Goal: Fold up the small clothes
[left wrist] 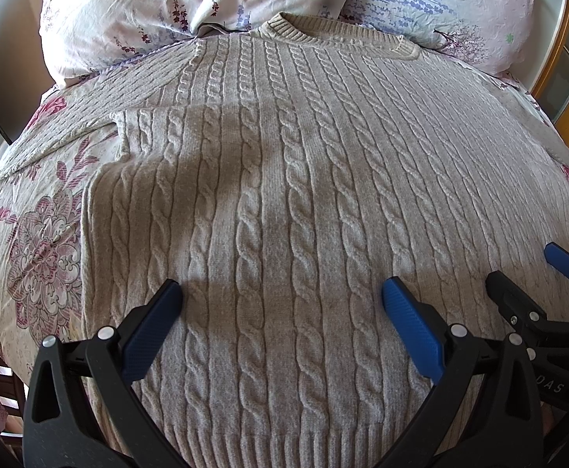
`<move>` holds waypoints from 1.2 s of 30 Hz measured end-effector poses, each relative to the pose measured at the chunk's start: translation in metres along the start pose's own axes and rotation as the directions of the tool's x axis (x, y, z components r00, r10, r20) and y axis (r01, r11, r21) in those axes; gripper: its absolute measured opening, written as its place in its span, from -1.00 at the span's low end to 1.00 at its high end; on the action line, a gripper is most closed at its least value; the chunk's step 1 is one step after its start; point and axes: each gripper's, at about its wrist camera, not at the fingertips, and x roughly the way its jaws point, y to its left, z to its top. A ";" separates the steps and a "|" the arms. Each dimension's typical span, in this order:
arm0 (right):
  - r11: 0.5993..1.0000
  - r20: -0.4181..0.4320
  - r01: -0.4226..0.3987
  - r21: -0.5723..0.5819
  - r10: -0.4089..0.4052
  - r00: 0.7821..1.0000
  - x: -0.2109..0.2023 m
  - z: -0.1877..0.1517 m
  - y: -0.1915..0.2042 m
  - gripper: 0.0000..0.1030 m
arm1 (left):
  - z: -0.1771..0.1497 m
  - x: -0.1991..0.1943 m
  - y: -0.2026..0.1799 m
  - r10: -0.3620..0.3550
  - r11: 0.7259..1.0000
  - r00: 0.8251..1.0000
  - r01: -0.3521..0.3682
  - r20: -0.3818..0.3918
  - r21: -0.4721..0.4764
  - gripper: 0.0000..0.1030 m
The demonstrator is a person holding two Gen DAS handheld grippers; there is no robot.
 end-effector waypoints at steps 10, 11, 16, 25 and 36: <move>0.972 0.083 -0.121 0.200 0.106 0.991 -0.011 0.046 -0.097 0.96 | -0.001 -0.002 0.005 -0.017 1.000 1.000 0.017 0.009 -0.014 0.97; 0.949 0.151 -0.123 0.290 0.082 0.985 -0.018 0.054 -0.135 0.85 | -0.001 -0.004 0.008 -0.033 0.999 0.999 0.034 0.018 -0.032 0.97; 0.691 0.232 -0.160 0.705 -0.011 0.973 -0.020 0.068 -0.311 0.13 | 0.006 -0.015 0.025 -0.041 0.986 0.995 0.056 0.094 -0.157 0.97; 0.229 0.145 -0.126 0.965 -0.069 0.987 0.035 0.037 -0.487 -0.35 | 0.025 -0.033 0.074 0.095 0.929 0.983 -0.030 0.156 -0.370 0.97; 0.544 0.275 -0.154 0.825 -0.150 0.950 0.021 0.103 -0.456 -0.85 | 0.031 -0.049 0.187 0.057 0.773 0.972 0.102 0.229 -0.626 0.96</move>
